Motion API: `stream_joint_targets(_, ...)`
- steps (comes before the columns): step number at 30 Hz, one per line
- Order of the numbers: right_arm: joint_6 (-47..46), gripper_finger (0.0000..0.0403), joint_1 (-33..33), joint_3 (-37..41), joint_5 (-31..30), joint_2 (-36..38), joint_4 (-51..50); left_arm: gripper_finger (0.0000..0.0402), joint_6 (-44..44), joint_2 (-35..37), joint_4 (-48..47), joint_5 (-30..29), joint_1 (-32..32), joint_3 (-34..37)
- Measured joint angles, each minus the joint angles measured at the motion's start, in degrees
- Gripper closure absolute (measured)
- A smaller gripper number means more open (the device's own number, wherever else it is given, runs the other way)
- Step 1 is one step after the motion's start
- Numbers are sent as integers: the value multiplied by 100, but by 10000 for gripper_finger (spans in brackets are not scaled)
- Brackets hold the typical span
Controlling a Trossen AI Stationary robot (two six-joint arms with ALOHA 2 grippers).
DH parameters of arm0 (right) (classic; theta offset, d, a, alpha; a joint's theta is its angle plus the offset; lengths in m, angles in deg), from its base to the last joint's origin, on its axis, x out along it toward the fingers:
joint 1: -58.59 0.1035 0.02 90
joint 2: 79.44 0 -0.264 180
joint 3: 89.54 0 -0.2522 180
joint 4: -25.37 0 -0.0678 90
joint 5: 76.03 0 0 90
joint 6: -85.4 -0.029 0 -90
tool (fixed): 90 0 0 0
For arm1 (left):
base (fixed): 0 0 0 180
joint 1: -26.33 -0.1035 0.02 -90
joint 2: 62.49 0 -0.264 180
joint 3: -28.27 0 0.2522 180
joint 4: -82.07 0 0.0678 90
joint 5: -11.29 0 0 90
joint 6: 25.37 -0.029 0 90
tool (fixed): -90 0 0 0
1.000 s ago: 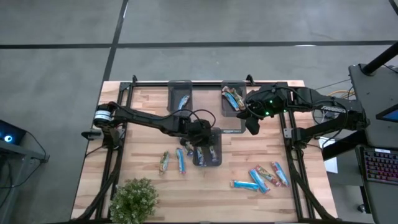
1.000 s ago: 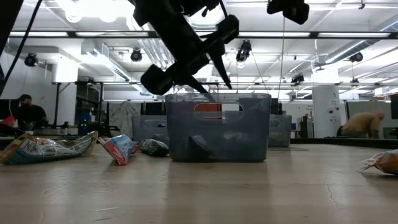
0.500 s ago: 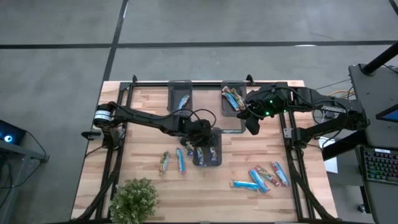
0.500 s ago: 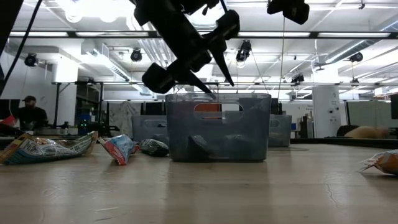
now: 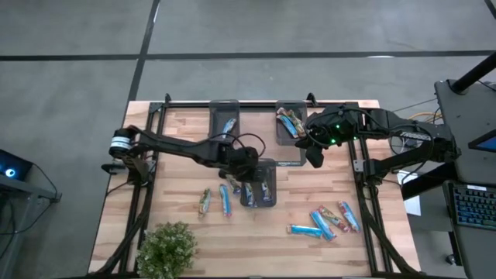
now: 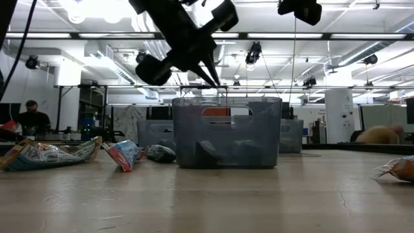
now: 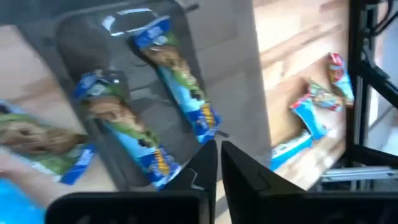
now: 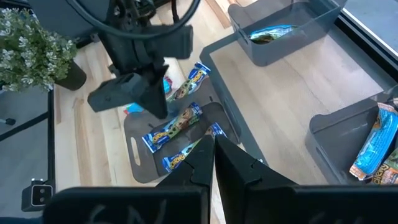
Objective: Pick and place Granola Bars by type
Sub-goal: Put the yellow granola bar into the right black bin
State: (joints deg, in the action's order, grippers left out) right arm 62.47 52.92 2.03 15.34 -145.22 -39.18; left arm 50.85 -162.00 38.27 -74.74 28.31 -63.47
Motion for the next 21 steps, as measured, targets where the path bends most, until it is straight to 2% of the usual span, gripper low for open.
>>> stream_joint_targets(9,0,394,1,0,0,0,2,401,-6,403,-742,-260,64,28)
stream_joint_targets(15,-106,394,4,0,0,0,-5,401,-96,623,-1789,-624,87,43)
stream_joint_targets(21,-334,394,4,9,10,0,-379,402,-455,764,-1985,-792,87,51)
